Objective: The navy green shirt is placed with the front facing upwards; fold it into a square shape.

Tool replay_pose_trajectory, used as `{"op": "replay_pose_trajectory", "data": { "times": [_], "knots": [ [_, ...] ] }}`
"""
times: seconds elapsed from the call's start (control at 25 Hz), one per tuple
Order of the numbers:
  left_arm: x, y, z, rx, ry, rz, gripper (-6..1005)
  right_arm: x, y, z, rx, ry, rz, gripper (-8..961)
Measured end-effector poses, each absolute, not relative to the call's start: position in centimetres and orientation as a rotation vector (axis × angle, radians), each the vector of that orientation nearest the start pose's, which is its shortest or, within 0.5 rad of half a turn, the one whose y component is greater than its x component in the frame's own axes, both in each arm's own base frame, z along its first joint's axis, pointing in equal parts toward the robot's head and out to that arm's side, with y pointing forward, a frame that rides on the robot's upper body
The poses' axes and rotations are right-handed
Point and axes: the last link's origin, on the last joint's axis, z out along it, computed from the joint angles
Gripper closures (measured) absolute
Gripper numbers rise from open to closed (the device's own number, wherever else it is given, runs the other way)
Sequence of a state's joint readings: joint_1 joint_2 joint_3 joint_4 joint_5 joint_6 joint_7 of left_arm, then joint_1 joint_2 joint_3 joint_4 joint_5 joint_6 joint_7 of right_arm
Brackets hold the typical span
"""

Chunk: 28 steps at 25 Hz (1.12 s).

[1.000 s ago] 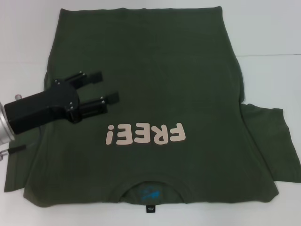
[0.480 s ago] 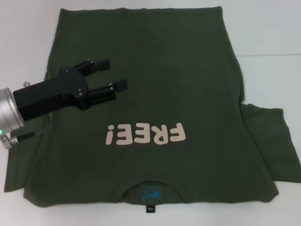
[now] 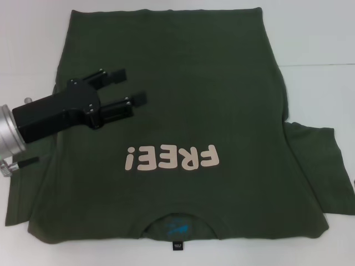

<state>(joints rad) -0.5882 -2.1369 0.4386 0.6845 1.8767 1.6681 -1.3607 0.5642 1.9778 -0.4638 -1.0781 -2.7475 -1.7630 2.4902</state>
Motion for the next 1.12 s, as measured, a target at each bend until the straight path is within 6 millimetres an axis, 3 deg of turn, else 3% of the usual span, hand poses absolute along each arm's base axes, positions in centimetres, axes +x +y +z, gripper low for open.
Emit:
{"op": "replay_pose_trajectory", "data": {
  "times": [0.28,1.12],
  "knots": [
    [-23.0,34.2,3.0,-2.47,-0.534,-1.12,140,33.5,32.0,10.5,-2.029,1.889,-0.047,28],
    [-23.0,34.4,3.0,-2.47,-0.524,-1.114,140,33.9,32.5,9.0,-2.036,1.895,-0.064,29]
  ]
}}
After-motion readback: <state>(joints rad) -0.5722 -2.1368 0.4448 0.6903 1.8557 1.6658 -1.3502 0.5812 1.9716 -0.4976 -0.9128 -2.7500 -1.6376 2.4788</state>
